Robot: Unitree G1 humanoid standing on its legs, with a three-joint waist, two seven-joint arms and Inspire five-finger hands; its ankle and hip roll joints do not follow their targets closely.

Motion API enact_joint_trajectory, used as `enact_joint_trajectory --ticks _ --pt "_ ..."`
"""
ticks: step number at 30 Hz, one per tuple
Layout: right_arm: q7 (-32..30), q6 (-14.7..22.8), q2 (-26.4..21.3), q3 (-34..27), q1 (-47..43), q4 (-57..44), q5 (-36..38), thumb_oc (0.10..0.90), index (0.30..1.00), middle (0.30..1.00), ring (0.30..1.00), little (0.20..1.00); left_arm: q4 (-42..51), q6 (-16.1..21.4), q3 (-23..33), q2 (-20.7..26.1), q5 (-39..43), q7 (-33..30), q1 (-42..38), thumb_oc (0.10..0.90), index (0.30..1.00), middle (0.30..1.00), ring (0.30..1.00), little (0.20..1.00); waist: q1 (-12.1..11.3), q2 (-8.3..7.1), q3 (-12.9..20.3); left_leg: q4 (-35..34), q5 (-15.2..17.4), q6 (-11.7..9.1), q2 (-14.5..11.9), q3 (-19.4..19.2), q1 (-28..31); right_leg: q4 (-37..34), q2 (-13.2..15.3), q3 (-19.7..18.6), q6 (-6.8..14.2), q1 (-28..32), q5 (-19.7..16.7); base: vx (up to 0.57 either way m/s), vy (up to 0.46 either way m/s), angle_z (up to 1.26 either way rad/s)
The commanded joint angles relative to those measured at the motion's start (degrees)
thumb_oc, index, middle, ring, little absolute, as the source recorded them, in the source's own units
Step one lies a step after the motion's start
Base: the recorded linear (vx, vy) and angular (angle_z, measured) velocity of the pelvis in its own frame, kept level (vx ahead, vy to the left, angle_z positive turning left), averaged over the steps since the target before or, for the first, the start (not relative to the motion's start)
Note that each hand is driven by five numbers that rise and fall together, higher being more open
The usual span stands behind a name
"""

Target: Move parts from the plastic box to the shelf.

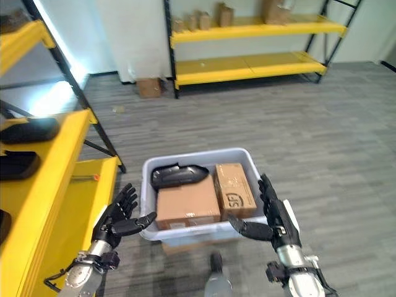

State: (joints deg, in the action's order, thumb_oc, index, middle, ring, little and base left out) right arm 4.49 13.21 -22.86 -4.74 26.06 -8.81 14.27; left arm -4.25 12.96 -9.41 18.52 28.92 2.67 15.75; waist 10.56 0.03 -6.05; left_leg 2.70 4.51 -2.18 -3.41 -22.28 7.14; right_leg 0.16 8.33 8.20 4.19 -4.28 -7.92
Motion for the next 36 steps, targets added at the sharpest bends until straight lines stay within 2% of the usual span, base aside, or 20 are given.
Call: enact_joint_trajectory --ticks 1,6,12,18,20,22,25,34,36 --pt "0.01 6.70 -1.31 -4.81 -8.16 -5.03 1.76 0.900 1.000 1.000 1.000 1.000 7.86 5.75 2.75 2.54 -0.19 3.09 -4.60 0.900 1.000 1.000 1.000 1.000 1.34 -1.76 3.60 4.69 0.50 -1.83 -7.74 -3.62 -1.39 2.24 2.42 -0.92 4.68 1.78 5.00 0.07 -0.162 -0.13" --pt "0.24 6.58 -1.73 -5.36 -7.94 -5.74 1.84 0.900 1.000 1.000 1.000 1.000 8.61 5.41 3.53 2.30 0.10 3.54 -3.02 0.900 1.000 1.000 1.000 1.000 1.30 -1.46 3.17 4.09 0.21 -2.29 -8.53 -4.12 -0.08 4.84 1.75 -1.88 4.05 1.70 6.58 0.05 -0.065 -0.12" --pt "-0.49 6.94 -2.23 -6.12 -8.01 -6.05 0.27 0.900 1.000 1.000 1.000 1.000 8.47 5.46 3.87 2.33 0.30 3.36 -2.83 0.900 1.000 1.000 1.000 1.000 0.81 -1.79 3.11 3.33 -1.88 -2.20 -8.43 -4.72 -0.46 5.04 1.76 -1.73 3.44 1.57 5.91 0.01 -0.029 0.06" --pt "-1.70 6.90 -6.72 -7.99 -10.43 -9.79 -7.44 0.900 1.000 1.000 1.000 1.000 8.72 4.66 3.83 2.86 -0.13 4.05 -3.12 0.900 1.000 1.000 1.000 1.000 -0.64 -2.78 3.35 2.25 -2.15 -2.45 -8.48 -4.05 -0.34 3.74 1.58 -1.02 3.64 2.66 5.75 0.06 -0.016 0.01" --pt "-2.41 6.26 -9.42 -7.91 -13.63 -10.43 -9.50 0.900 1.000 1.000 1.000 1.000 8.74 4.03 3.01 3.30 -0.03 4.27 -4.00 0.900 1.000 1.000 1.000 1.000 -1.27 -3.29 3.29 2.78 -1.94 -2.60 -8.81 -3.90 -1.00 3.28 1.43 -0.84 3.62 2.64 5.68 0.01 -0.030 0.05" --pt "-3.17 4.65 -12.94 -5.36 -19.16 -9.56 -11.66 0.900 1.000 1.000 1.000 1.000 9.02 3.17 1.02 4.04 0.46 4.44 -5.69 0.900 1.000 1.000 1.000 1.000 -2.72 -4.02 3.13 3.03 -1.84 -2.78 -9.23 -3.44 -1.86 2.65 1.19 -0.49 3.59 2.59 5.54 0.00 -0.053 0.01" --pt "-4.01 3.60 -15.42 -2.96 -24.23 -7.94 -12.08 0.900 1.000 1.000 1.000 1.000 9.77 2.59 -0.28 4.92 0.60 4.39 -6.73 0.900 1.000 1.000 1.000 1.000 -3.81 -4.31 2.48 3.22 -1.84 -2.88 -9.39 -2.97 -3.12 2.39 1.14 -0.18 3.59 2.24 5.41 -0.03 -0.033 0.10" --pt "-4.87 0.16 -21.74 3.97 -37.69 -2.11 -13.24 0.900 1.000 1.000 1.000 1.000 11.07 1.88 -0.61 7.66 0.57 4.59 -8.60 0.900 1.000 1.000 1.000 1.000 -5.45 -4.04 -0.97 6.92 -2.04 -3.46 -11.19 -1.16 -10.62 4.28 0.93 0.11 2.94 -3.65 4.92 -0.10 -0.025 0.16" --pt "-5.47 -0.55 -21.85 6.40 -41.75 -0.08 -13.73 0.900 1.000 1.000 1.000 1.000 11.00 2.01 -0.85 8.09 0.80 4.19 -9.46 0.900 1.000 1.000 1.000 1.000 -5.85 -3.46 -2.12 7.97 -0.81 -4.02 -11.79 -0.10 -12.41 5.99 0.88 -0.71 3.33 -6.15 5.57 -0.15 0.019 0.06"
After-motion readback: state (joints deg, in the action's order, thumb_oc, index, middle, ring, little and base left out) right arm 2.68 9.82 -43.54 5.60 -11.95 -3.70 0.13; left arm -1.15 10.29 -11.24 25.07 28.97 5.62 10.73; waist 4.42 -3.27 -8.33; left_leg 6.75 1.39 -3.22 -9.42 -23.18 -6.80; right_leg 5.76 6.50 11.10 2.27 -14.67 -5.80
